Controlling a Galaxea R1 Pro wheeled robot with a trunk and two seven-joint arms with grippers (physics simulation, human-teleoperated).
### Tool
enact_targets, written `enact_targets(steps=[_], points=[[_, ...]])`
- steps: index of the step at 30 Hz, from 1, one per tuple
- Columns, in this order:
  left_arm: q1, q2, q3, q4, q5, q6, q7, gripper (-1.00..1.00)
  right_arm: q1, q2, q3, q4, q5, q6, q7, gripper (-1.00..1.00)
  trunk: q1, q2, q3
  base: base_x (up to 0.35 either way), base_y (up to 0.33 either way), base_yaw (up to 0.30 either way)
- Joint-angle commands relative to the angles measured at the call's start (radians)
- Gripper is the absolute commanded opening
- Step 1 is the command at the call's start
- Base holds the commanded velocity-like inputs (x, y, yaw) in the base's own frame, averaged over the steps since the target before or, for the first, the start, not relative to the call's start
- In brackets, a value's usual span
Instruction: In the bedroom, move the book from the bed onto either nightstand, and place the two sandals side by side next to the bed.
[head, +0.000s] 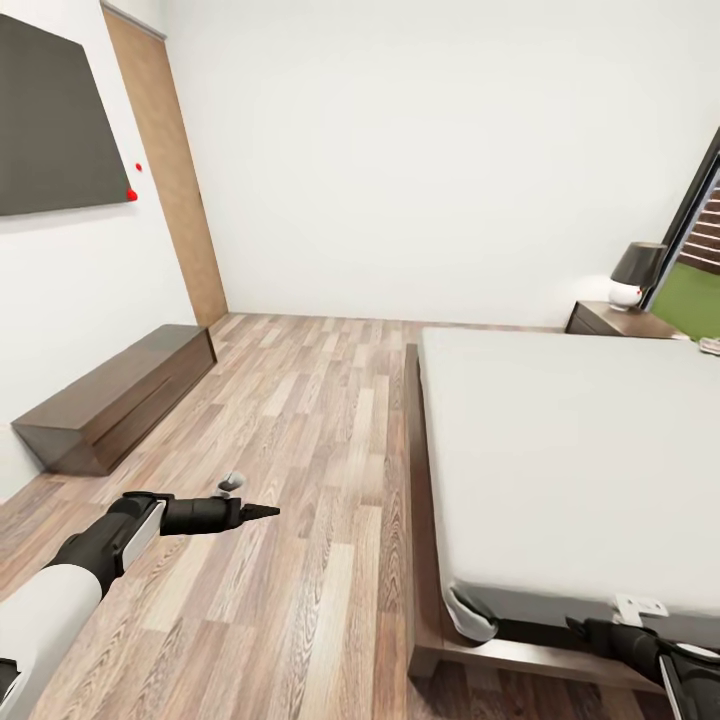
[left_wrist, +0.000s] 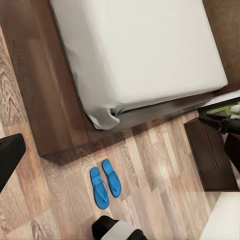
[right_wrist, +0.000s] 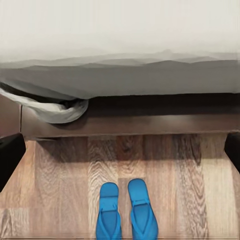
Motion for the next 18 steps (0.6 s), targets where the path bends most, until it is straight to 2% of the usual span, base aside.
enact_targets(steps=[1,18], points=[[-0.001,0.001,-0.006,0.000,0.008,0.008,0.001,1.00,-0.001,0.001,-0.004,0.001,0.009,0.003,0.009,1.00,-0.004,0.007,0.002,0.000,0.000,0.000],[-0.001,0.000,-0.006,0.000,0.008,0.008,0.001,1.00,-0.001,0.001,-0.004,0.007,0.009,0.002,0.009,1.00,-0.069,0.126,0.055,0.000,0.000,0.000]])
